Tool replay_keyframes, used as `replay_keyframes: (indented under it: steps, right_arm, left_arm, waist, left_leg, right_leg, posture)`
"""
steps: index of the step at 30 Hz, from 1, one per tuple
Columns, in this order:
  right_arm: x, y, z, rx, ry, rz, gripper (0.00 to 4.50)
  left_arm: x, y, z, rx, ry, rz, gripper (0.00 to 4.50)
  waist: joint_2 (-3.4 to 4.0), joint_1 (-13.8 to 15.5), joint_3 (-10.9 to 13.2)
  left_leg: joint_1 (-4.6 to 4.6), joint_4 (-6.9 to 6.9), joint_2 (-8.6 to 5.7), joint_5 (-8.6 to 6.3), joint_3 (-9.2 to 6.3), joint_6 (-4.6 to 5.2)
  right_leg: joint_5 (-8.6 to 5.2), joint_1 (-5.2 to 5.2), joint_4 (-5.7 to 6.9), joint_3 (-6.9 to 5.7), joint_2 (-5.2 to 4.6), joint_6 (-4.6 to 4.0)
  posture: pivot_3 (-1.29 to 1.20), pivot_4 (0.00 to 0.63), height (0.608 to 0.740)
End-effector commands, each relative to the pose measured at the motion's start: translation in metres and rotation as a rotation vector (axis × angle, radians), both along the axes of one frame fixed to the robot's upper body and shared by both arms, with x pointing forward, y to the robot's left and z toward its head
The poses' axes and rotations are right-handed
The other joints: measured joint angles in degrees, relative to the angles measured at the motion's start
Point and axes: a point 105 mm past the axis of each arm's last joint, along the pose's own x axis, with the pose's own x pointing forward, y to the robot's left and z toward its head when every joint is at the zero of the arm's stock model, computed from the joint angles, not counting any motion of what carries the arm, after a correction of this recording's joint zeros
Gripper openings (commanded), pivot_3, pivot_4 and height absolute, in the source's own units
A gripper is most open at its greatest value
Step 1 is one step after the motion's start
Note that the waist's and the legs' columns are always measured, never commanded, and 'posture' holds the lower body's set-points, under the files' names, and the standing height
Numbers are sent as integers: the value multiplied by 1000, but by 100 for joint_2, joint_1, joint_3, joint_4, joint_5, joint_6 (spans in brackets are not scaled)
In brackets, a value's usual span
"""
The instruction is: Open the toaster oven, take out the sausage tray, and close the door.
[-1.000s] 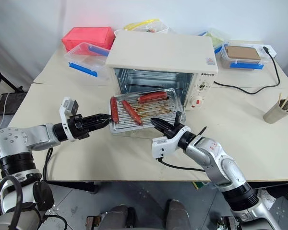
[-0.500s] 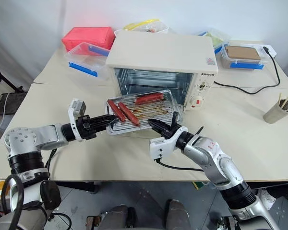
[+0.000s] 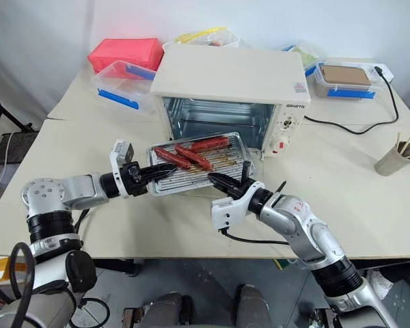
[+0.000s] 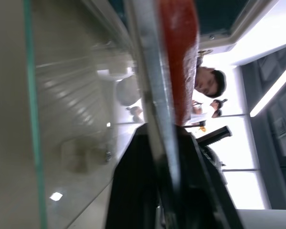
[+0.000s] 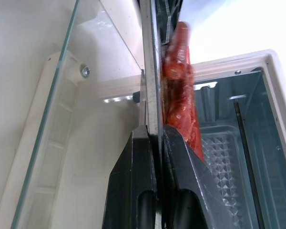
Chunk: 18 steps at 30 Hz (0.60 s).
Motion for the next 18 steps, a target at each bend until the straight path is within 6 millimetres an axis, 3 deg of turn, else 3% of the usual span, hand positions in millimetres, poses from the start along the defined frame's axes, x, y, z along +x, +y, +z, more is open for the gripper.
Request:
replay_keyframes:
  steps: [1,4,9,13,18]
  right_arm:
    - [-7,3,16,53,-29,37,0]
    - [-9,0,13,104,61,27,0]
    - [-21,-6,10,94,121,84,1344]
    - [-30,-22,15,116,112,94,1344]
    - [-28,-70,12,147,144,2,1344]
  left_arm:
    - [3,2,7,-28,6,8,32]
    - [4,5,12,-72,21,4,32]
    - [-1,18,13,-127,75,-5,0]
    - [-10,33,10,-120,90,20,0]
    - [-29,60,7,-156,87,63,0]
  waist:
    - [0,-2,0]
    - [-1,0,0]
    - [-2,-12,0]
    - [-2,-9,0]
    - [-2,-5,0]
  left_leg:
    - [0,0,0,0,-1,0]
    - [2,0,0,0,-5,0]
    - [5,-2,1,0,-6,0]
    - [11,-6,0,0,-5,0]
    - [12,-5,0,-1,-2,-2]
  right_leg:
    - [0,0,0,1,0,0]
    - [0,0,1,1,0,0]
    - [0,0,2,3,0,0]
    - [0,0,5,10,-1,0]
    - [0,0,4,15,-1,0]
  posture:
    - [0,150,740]
    - [0,150,740]
    - [0,150,740]
    - [0,150,740]
    - [0,150,740]
